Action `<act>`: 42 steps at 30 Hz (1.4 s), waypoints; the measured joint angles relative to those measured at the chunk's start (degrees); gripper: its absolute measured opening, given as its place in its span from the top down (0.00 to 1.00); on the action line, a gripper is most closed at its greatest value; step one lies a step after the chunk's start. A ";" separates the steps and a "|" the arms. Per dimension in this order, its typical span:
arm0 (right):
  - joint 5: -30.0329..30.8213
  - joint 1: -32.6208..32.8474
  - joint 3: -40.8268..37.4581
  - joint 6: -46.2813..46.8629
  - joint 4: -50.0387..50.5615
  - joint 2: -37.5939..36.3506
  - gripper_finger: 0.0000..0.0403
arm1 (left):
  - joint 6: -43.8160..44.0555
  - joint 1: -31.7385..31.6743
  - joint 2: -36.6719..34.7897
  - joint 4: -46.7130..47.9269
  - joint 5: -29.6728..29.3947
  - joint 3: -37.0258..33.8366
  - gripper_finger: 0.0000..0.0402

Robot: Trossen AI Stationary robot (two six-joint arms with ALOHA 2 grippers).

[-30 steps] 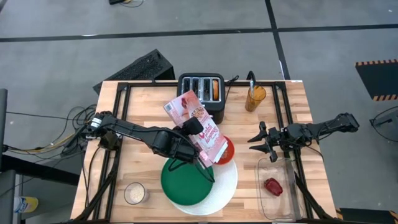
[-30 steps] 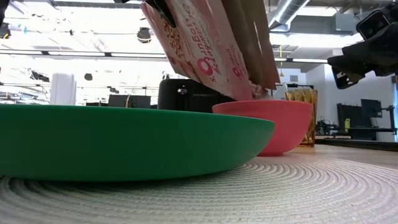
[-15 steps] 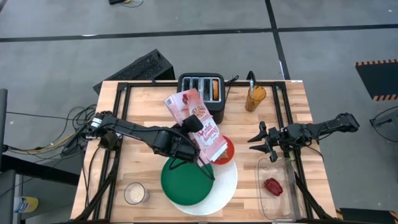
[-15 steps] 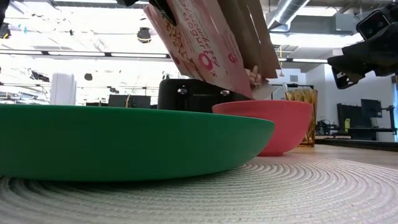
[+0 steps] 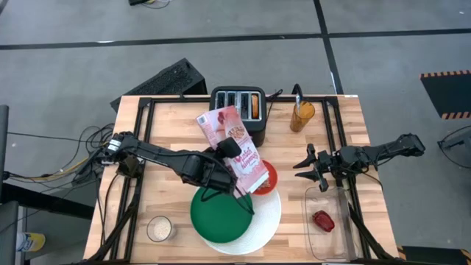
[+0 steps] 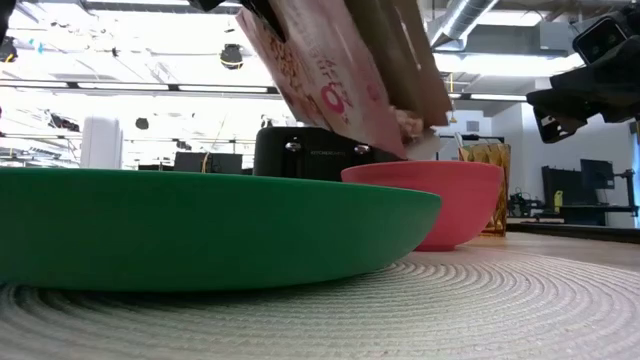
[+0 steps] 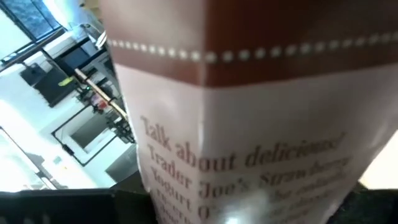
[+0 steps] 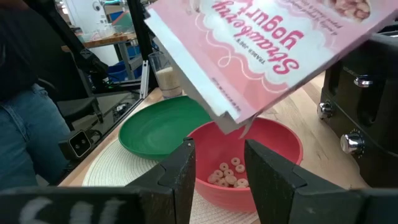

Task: Arrange a breakfast setting
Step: Pour the cereal from the cereal box into the orange bowl

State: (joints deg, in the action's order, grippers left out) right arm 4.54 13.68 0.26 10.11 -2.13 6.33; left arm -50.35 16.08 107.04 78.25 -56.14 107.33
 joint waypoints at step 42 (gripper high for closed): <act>0.00 0.01 -0.01 0.00 0.00 0.02 0.61 | -3.96 -1.26 -0.04 1.48 -1.87 0.07 0.66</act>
State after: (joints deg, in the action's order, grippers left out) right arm 4.54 13.69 0.25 10.11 -2.13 6.35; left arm -54.30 14.82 107.00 79.74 -58.01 107.39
